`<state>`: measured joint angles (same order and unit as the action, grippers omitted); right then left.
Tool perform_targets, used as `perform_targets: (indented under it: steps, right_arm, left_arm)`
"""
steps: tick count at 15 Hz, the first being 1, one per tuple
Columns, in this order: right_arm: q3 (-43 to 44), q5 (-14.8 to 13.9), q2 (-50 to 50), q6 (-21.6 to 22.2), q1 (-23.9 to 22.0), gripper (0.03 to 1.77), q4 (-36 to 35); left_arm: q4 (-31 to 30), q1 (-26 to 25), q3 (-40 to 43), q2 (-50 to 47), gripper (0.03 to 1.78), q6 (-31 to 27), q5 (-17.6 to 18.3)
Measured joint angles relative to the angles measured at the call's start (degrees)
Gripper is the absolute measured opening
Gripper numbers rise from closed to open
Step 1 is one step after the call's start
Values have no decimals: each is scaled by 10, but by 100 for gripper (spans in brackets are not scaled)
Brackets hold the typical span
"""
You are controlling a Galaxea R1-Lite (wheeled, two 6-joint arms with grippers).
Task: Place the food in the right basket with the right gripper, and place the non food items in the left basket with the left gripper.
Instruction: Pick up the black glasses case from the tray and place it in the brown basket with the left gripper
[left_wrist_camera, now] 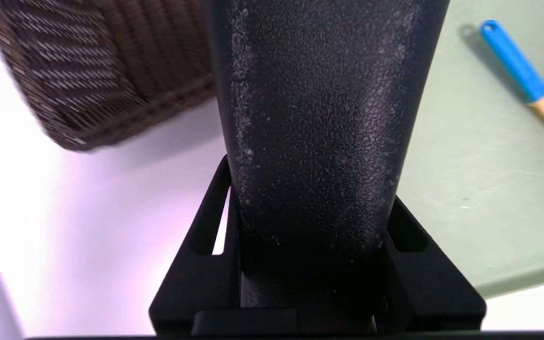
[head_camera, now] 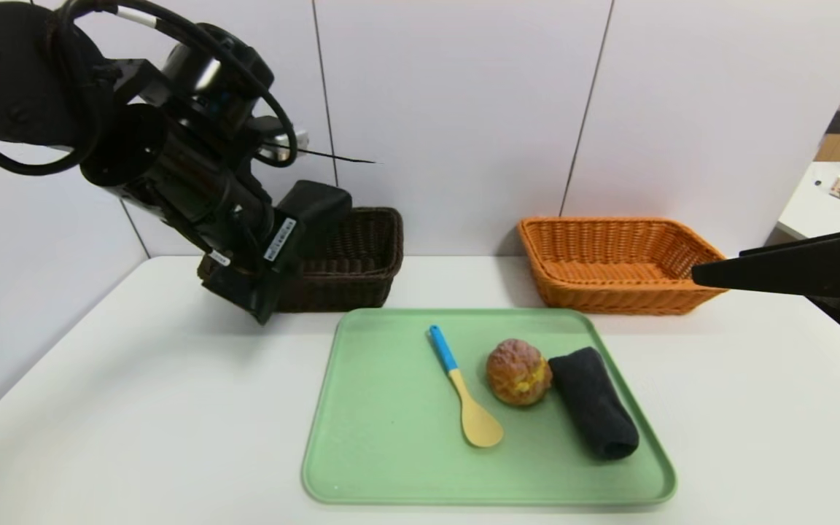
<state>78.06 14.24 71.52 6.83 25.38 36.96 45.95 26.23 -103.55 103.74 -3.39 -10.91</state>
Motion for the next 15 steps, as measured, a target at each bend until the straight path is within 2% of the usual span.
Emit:
perform_targets:
  steps: [4, 10, 12, 15]
  right_arm:
    - [-2, 0, 0, 0, 0, 170, 0]
    - [-13, 0, -4, 0, 0, 170, 0]
    - [-19, -1, -8, 0, -1, 170, 1]
    - [-29, 0, -14, -1, -3, 170, 0]
  left_arm:
    - [-8, -74, -64, 31, 71, -118, 70]
    - [-128, -159, -76, 97, 71, -290, 190]
    - [-171, -176, -76, 119, 70, -329, 216]
    - [-207, -196, -76, 154, 70, -400, 232]
